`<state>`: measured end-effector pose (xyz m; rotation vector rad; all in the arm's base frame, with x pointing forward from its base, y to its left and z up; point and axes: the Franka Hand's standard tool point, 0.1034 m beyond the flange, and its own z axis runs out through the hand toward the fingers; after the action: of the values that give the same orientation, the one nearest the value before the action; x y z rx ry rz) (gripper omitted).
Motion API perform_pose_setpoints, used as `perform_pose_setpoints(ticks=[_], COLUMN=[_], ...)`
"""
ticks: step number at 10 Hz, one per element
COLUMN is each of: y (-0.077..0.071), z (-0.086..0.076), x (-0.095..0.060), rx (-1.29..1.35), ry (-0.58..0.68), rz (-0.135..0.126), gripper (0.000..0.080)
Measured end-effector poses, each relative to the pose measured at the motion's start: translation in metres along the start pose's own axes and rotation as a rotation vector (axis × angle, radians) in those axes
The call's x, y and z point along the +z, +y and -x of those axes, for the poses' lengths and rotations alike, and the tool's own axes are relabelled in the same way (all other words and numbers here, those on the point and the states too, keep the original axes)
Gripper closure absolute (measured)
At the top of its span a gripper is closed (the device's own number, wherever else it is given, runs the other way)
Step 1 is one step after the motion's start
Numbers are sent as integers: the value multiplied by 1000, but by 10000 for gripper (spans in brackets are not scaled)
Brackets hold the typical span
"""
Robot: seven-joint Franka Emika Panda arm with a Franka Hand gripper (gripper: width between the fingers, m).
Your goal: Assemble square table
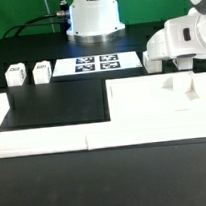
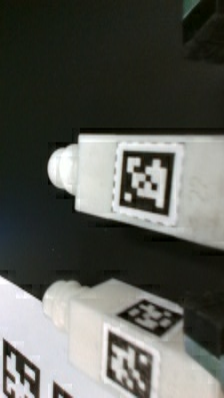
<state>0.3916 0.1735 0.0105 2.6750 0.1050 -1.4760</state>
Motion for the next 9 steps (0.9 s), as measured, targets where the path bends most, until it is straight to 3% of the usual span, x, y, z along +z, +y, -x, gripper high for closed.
perform_pose_setpoints(ticks=[3, 5, 9], y=[-1, -1, -1], z=[-1, -1, -1], x=[2, 2, 2], rx=[-3, -3, -3], ry=[6, 6, 6], rz=[1, 1, 1], gripper=[174, 510, 508])
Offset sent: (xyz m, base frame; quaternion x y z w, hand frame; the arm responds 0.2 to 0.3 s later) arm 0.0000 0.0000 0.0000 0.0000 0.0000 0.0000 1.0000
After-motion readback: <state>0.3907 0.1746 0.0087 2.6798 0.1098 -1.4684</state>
